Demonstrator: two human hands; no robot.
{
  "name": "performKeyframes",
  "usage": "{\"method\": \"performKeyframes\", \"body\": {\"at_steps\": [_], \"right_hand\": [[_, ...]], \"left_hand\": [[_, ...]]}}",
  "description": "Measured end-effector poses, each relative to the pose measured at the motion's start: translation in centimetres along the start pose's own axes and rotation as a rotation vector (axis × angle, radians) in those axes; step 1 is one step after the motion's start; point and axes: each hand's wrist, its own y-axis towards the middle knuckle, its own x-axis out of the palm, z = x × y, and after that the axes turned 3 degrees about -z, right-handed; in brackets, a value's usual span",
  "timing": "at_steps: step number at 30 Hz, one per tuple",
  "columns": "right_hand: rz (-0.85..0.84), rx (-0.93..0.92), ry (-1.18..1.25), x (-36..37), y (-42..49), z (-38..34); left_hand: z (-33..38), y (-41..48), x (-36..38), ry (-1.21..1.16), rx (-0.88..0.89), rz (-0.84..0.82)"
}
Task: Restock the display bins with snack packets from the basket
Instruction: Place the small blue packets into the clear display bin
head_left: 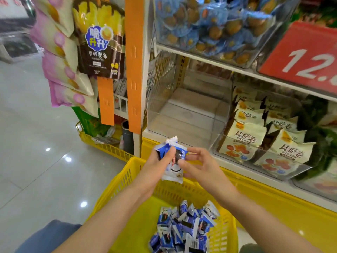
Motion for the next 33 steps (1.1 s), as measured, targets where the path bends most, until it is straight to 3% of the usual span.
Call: {"method": "performKeyframes", "body": {"at_steps": [2, 6, 9, 13, 18, 29, 33], "right_hand": [[0.009, 0.071, 0.015, 0.3, 1.0, -0.5], [-0.008, 0.153, 0.132, 0.3, 3.5, -1.9], [-0.046, 0.084, 0.145, -0.1, 5.1, -3.8], [0.096, -0.037, 0.162, -1.5, 8.6, -6.2], [0.350, -0.158, -0.253, -4.5, 17.4, -6.5], [0.330, 0.044, -0.806, -7.4, 34.6, -3.0], [0.328, 0.014, -0.827, -6.9, 36.9, -2.9]], "left_hand": [[0.6, 0.9, 0.4, 0.035, 0.014, 0.070], [2.1, 3.0, 0.5, -0.137, 0.032, 0.140], [3.4, 4.7, 0.1, -0.168, 0.082, 0.167], [5.1, 7.1, -1.2, -0.110, 0.193, 0.241], [5.6, 9.2, -3.3, -0.028, 0.266, 0.304], [6.2, 12.1, -6.1, -0.063, 0.256, 0.318], [6.2, 12.6, -6.5, -0.081, 0.243, 0.296]]}}
